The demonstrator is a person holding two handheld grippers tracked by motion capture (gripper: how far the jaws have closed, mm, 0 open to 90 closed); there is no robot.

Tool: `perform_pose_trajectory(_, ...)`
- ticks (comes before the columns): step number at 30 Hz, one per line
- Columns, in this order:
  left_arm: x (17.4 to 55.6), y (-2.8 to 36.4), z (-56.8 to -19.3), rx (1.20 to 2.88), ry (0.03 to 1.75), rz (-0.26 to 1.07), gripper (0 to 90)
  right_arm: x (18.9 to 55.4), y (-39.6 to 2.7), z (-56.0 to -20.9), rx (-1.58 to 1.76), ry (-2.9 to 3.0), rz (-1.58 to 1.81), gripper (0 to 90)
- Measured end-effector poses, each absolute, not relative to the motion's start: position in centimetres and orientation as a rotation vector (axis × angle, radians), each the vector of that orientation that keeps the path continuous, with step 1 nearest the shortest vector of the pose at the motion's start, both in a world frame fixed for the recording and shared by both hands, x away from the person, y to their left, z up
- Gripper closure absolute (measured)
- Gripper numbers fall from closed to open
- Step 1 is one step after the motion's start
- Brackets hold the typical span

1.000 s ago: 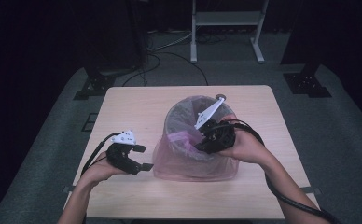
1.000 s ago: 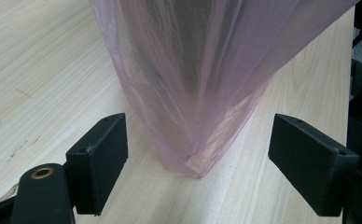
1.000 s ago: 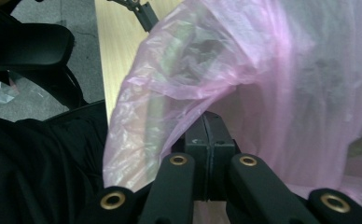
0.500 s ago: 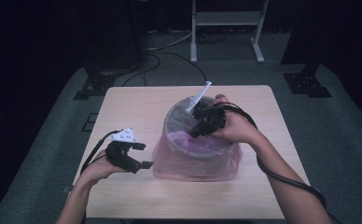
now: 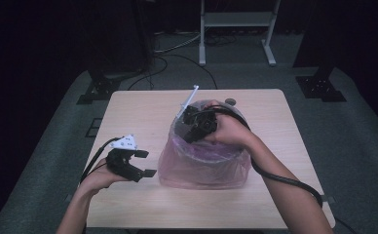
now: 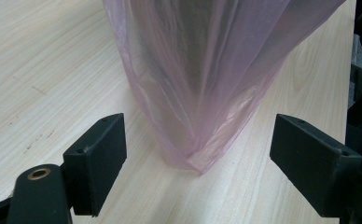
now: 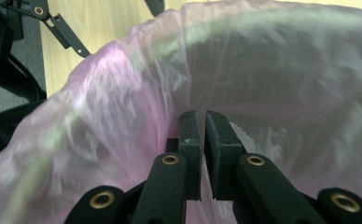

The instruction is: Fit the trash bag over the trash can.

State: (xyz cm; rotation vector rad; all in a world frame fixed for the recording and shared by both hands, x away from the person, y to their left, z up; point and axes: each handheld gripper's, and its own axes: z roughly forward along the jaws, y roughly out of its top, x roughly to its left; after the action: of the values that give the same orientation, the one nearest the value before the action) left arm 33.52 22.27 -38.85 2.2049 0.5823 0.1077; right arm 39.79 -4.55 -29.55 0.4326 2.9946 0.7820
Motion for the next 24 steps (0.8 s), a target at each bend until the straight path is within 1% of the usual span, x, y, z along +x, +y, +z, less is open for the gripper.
perform_pose_trajectory(5, 33.6, 21.9, -38.7, 2.216, 0.568, 0.108, 17.4, 39.7, -7.4, -28.3, 0.506, 2.933, 0.860, 83.5)
perform_pose_trajectory(9, 33.7, 21.5, -38.5, 2.216, 0.561, 0.108, 17.4, 40.7, -8.7, -28.4, 0.575, 2.903, 0.864, 83.5)
perform_pose_trajectory(16, 34.0, 21.6, -38.1, 2.214, 0.560, 0.112, 17.3, 43.0, -8.1, -29.5, 0.657, 2.877, 0.821, 83.5)
perform_pose_trajectory(24, 33.6, 22.2, -37.6, 2.203, 0.560, 0.123, 17.3, 44.6, -7.2, -29.8, 0.696, 2.856, 0.800, 83.5)
